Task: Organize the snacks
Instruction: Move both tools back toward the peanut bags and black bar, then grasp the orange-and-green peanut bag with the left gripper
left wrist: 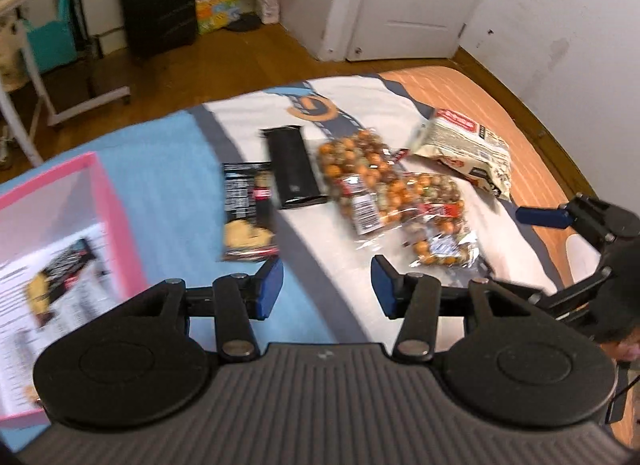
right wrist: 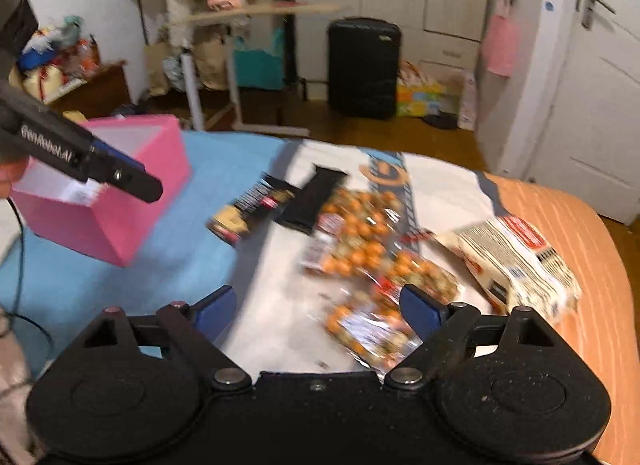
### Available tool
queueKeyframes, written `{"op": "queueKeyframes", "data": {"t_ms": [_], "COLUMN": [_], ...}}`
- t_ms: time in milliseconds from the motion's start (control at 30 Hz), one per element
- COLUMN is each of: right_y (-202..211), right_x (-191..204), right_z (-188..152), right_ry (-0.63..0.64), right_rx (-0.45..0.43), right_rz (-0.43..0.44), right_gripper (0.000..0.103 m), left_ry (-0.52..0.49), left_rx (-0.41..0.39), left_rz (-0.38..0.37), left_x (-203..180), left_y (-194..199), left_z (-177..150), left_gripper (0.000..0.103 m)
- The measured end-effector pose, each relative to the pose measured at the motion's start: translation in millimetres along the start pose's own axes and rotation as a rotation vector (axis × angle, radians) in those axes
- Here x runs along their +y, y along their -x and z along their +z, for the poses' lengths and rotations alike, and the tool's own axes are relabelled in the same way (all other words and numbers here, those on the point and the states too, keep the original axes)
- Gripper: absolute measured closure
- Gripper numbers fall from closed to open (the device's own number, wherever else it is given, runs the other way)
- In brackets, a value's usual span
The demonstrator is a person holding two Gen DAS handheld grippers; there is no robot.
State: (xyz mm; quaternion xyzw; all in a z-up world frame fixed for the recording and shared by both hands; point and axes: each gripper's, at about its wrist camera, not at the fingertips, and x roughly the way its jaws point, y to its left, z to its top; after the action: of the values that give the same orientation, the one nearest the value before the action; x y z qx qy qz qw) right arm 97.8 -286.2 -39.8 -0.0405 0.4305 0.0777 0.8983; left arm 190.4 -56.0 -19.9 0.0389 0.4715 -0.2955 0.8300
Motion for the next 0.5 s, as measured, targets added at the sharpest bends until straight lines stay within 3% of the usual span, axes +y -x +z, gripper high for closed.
{"op": "queueKeyframes", "data": {"t_ms": [167, 267, 367, 500], "right_y": [-22.6, -32.9, -54.5, -90.0], "right_x": [-19.2, -30.1, -34.6, -29.0], "right_z": [-13.4, -4.5, 9.5, 17.5], "right_ry": [-0.025, -0.024, -0.024, 0.029], "right_rx": [0.012, -0.021, 0.005, 0.022], "right_rz": [-0.024, 0.05, 0.127, 0.13], "right_gripper": [0.011, 0.011, 0.011, 0.01], "left_ry": [0.007, 0.045, 0.104, 0.188], "left_rx": [-0.004, 0.006, 0.02, 0.062], "left_rz": [-0.031, -0.036, -0.057, -0.133], "left_x": [-14.9, -11.2, -1.5, 7.1], "left_y": [-47.9, -76.2, -101.9, -139.4], "left_z": [11.9, 21.1, 27.8, 33.8], "left_gripper": [0.056, 0.055, 0.056, 0.056]}}
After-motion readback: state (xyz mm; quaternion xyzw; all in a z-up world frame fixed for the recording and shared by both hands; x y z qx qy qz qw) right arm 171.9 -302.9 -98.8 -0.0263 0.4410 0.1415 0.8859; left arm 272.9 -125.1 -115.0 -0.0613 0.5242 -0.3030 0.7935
